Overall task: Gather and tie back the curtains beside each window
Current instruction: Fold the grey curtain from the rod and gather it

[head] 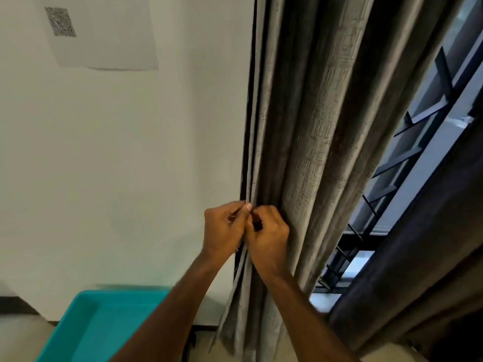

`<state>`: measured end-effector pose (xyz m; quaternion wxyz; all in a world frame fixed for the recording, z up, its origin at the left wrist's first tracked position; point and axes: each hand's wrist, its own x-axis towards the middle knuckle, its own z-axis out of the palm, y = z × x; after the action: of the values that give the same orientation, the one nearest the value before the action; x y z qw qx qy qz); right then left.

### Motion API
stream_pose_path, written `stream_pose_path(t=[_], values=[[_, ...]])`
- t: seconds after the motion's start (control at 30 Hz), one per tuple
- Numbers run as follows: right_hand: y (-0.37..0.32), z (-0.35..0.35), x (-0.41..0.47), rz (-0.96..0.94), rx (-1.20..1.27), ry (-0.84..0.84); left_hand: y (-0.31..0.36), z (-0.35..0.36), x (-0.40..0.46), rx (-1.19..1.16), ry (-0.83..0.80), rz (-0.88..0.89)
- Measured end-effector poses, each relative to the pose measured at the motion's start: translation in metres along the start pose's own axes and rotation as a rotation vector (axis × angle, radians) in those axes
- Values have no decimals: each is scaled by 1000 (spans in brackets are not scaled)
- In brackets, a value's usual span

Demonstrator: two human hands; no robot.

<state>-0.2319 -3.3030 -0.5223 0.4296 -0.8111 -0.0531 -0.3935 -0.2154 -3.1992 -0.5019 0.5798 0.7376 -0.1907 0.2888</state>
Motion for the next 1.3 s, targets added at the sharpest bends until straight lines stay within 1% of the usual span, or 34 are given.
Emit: stream_pose_path(t=[0.2,0.3,0.4,0.43,0.5,0.57,0.63,0.67,0.7,0.8,0.83,0.9,0.97,1.0,1.07,1.1,1.13,1.23,1.3], values=[[7,-10,-1,-22,58,-97,11,12,-3,109,55,38],[3,-25,-1,-102,40,-122,5,14,-3,208,84,46],[1,-61,-13,-286,2,-6,0,10,-7,248,122,41],[2,-74,-16,-316,-8,44,0,9,-8,255,137,46],[0,-94,-15,-257,-13,154,-1,8,-9,266,144,49],[2,-104,-6,-106,39,256,-1,9,-12,257,136,46],[8,-106,3,2,103,293,-1,10,-14,252,141,49],[11,-104,6,4,121,291,0,10,-14,245,147,52],[15,-100,6,-41,111,272,1,11,-14,228,148,53],[22,-80,-5,-216,64,86,2,18,-15,174,82,63],[24,-75,-4,-230,69,53,2,20,-16,176,51,71],[31,-72,7,-140,58,105,1,23,-17,196,11,95],[37,-70,23,-15,-1,184,0,23,-16,230,33,134],[38,-67,26,-21,-50,190,-1,22,-16,248,50,147],[31,-54,18,-156,-107,117,-3,22,-16,268,69,149],[27,-47,10,-218,-92,67,-3,22,-17,262,68,136],[23,-42,2,-236,-57,35,-3,22,-18,250,63,125],[27,-34,-11,-172,17,32,-1,18,-22,282,91,151],[32,-31,-17,-143,-23,6,0,16,-22,307,117,171]])
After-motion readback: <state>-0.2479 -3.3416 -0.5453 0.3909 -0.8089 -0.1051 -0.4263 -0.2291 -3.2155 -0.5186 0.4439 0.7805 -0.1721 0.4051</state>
